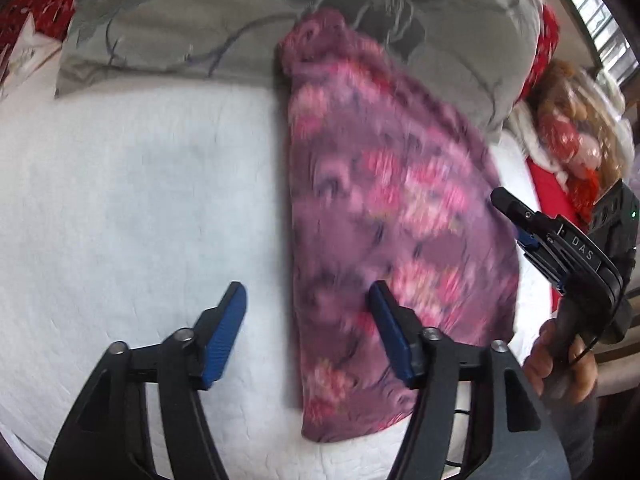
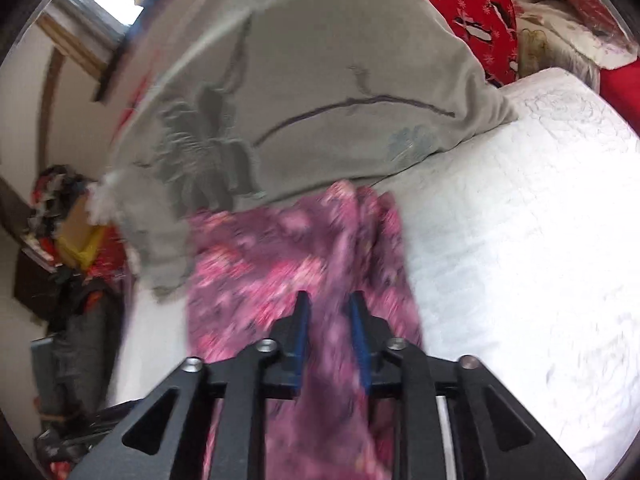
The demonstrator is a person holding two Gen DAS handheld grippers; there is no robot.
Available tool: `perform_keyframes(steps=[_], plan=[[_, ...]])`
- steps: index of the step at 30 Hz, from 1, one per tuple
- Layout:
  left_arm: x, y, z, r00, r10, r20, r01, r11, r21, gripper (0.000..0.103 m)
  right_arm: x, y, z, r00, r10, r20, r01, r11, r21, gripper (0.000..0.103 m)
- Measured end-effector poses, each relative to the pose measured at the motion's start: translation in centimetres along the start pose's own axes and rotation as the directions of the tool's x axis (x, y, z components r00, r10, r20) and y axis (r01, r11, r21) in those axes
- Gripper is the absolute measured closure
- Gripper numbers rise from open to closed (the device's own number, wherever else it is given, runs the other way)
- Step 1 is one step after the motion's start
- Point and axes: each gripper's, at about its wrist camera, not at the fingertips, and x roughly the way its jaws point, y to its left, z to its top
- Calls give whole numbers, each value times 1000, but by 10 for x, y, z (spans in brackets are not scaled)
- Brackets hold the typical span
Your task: Fold small clothes
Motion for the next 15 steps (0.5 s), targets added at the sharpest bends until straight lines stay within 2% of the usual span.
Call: perform_keyframes(steps=[2, 4, 6, 8, 11, 12, 13, 14, 15], plan=[[17, -3, -9, 997, 33, -65, -31, 999, 19, 37, 15, -7, -13, 993, -95, -69, 91, 994, -63, 76], [11, -5, -16, 998, 49, -46, -48, 998, 29, 37, 11, -6, -23, 986, -154, -68, 146, 983, -107, 77], [6, -8, -20, 997, 63, -44, -61, 997, 45, 37, -5, -1, -27, 991, -121, -52, 116, 990, -84, 70], [6, -9, -26, 996, 67, -53, -65, 997, 42, 37, -17, -3, -35, 995, -85, -57, 80, 994, -76, 70], [5, -12, -33, 996, 67, -62, -66, 998, 18, 37, -14, -11, -50, 983, -147, -108, 136, 986, -100, 68], [-3, -5, -46, 996, 68, -62, -67, 998, 18, 37, -14, -12, -54, 983, -146, -113, 135, 986, -98, 72], [-7, -2, -51, 996, 71, -61, -70, 997, 21, 37, -13, -8, -54, 987, -121, -102, 111, 989, -96, 93], [-10, -3, -55, 995, 76, -57, -75, 997, 29, 37, -19, -5, -59, 993, -86, -80, 78, 993, -90, 98], [-11, -1, -54, 995, 81, -56, -79, 996, 34, 37, -32, -4, -60, 997, -64, -34, 61, 995, -82, 98]])
